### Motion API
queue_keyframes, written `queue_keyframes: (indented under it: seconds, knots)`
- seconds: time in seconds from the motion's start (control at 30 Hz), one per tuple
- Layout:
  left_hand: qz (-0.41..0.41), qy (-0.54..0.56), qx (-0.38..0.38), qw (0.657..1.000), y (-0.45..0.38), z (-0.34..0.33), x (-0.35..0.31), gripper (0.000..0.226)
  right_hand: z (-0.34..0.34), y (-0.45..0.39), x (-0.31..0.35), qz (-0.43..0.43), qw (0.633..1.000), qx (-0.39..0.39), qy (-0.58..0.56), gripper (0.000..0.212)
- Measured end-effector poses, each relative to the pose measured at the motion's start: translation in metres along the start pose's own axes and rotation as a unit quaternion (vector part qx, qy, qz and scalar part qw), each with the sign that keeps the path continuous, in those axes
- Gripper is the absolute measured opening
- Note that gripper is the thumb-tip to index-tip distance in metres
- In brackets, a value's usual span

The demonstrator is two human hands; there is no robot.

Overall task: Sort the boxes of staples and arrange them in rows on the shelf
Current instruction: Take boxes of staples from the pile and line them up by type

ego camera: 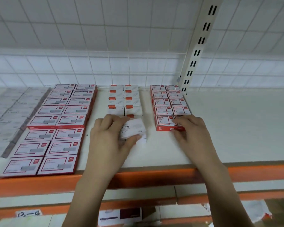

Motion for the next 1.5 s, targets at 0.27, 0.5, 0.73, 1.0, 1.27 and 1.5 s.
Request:
queue_keyframes:
  seconds: [0.27, 0.5, 0.73, 1.0, 1.27, 1.5]
  knots:
    - [0.025, -0.038, -0.003, 0.999, 0.036, 0.013, -0.013, 0.047, 0.008, 0.022, 0.027, 0.060, 0.998, -0.011, -0.026, 0.026]
    - [0.034, -0.052, -0.007, 0.998, 0.050, 0.029, -0.012, 0.044, 0.000, 0.034, 0.047, 0.077, 0.995, 0.039, -0.046, 0.029]
    - [0.051, -0.061, -0.011, 0.997, 0.053, 0.056, 0.028, 0.045, -0.015, 0.035, 0.086, 0.082, 0.994, 0.054, -0.047, 0.029]
    - [0.021, -0.041, 0.038, 0.998, 0.039, 0.100, 0.106, 0.046, -0.054, 0.028, 0.163, 0.055, 0.997, 0.031, -0.053, 0.027]
    - [0.019, -0.049, 0.104, 0.993, 0.055, 0.159, 0.200, 0.052, -0.105, 0.039, 0.250, 0.055, 0.996, 0.036, -0.053, 0.032]
    - [0.043, -0.059, 0.118, 0.990, 0.080, 0.197, 0.261, 0.050, -0.130, 0.042, 0.295, 0.057, 0.996, 0.039, -0.062, 0.032]
Point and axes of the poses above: each hand's wrist, its own y-axis away from the middle knuckle, its own z-axis out of the back of the hand, x = y × z, the point moved 7 cm from there along -y, towards the middle knuckle, and after that the axes turned 2 degrees about -y, right-handed, at the moved point
